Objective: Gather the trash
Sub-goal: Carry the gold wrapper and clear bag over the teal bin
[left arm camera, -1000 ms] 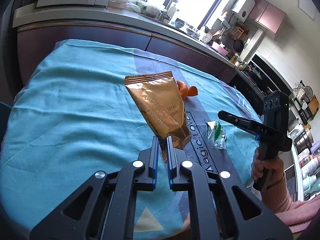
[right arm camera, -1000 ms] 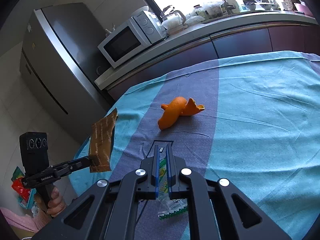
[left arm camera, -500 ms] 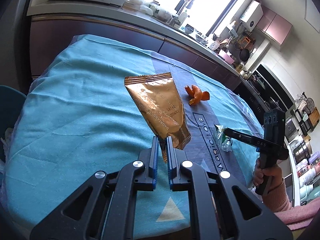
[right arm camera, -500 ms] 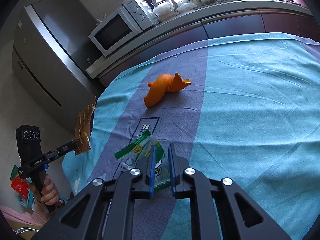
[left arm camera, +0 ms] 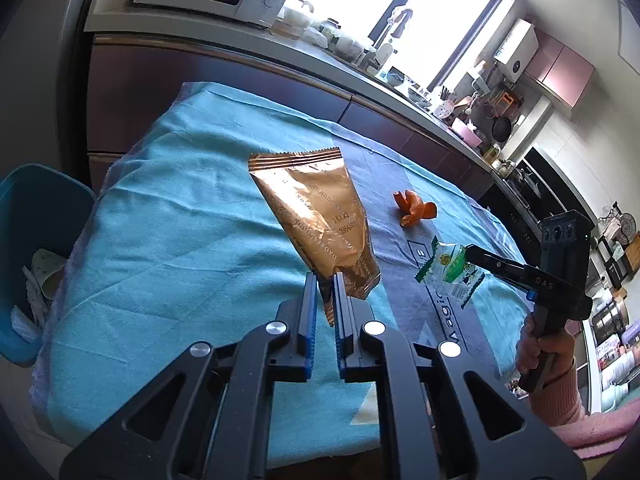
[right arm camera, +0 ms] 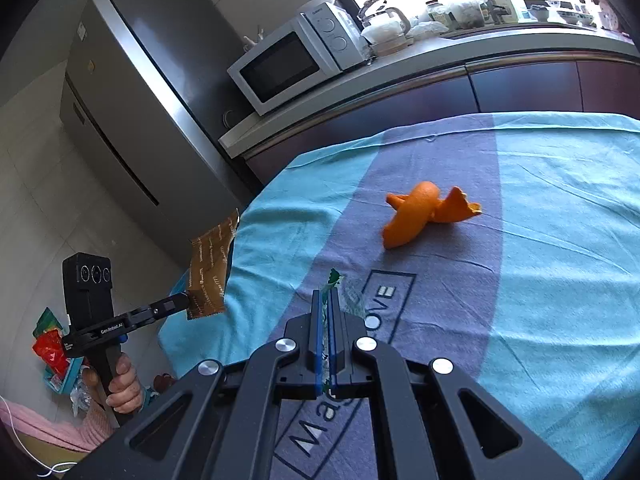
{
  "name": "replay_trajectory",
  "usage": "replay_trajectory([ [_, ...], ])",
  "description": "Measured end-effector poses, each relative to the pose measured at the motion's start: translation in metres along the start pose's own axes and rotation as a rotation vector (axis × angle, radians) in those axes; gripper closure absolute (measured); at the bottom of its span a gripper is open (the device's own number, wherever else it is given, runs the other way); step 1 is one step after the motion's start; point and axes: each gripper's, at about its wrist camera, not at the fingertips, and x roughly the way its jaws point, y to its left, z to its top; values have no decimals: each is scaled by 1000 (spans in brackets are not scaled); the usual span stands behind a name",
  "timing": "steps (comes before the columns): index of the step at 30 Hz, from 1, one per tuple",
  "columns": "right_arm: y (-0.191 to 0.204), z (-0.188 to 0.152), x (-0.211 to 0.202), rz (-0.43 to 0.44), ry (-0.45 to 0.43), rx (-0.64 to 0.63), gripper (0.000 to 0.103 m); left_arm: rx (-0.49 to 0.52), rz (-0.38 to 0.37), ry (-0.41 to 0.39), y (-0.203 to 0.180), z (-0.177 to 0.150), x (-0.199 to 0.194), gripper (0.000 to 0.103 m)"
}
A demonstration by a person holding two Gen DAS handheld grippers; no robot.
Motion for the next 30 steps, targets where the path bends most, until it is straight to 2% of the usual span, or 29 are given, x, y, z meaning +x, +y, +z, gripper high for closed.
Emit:
replay_trajectory([
  [11, 44, 24, 32, 107, -6, -63, 102, -48, 54, -67, 26, -7, -42, 94],
  [30, 148, 51, 120, 300, 100, -195, 101, -189, 203, -183, 100, -12, -114, 95],
])
